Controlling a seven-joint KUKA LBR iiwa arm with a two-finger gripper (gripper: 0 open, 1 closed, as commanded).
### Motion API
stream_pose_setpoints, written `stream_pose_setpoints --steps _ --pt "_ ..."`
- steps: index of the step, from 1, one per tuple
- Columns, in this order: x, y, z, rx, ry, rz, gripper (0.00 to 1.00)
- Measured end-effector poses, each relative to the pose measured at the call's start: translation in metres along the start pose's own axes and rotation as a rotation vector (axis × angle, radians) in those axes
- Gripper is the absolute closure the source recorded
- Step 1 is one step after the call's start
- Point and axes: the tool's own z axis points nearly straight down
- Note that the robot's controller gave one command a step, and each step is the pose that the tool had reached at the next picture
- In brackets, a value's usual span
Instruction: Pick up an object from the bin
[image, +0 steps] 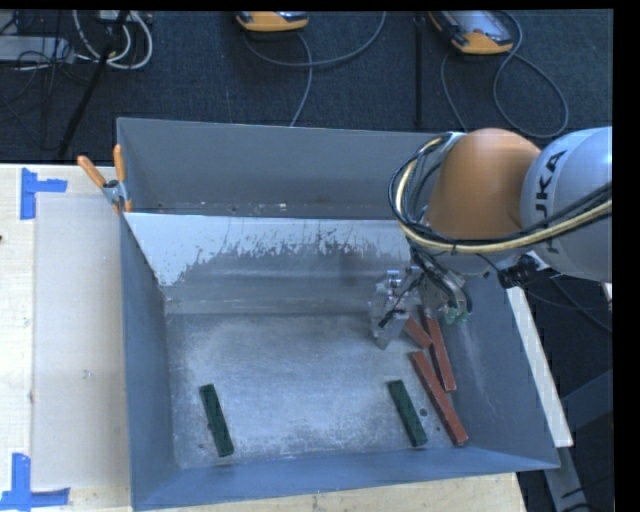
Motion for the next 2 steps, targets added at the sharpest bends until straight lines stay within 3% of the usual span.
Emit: stream_pose_setpoints --steps 1,2 --pt "0.002 0.0 0.005 0.0 0.009 0.0 0.0" --pt "0.048 0.053 -0.009 0.0 0.012 0.155 0.0"
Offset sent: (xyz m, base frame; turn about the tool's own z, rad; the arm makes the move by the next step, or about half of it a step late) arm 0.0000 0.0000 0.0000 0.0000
